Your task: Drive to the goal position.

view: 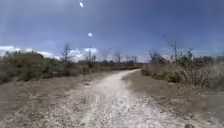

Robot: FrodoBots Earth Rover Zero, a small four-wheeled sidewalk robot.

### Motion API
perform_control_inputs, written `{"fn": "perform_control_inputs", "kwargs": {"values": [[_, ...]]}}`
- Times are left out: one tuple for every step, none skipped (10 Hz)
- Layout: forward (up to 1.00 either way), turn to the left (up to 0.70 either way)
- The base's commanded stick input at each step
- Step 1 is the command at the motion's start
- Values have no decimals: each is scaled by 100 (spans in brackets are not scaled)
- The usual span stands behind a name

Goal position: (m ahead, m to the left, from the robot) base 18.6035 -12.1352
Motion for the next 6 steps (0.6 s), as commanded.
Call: {"fn": "perform_control_inputs", "kwargs": {"values": [[70,0],[70,0],[70,0],[70,0],[70,0],[70,0]]}}
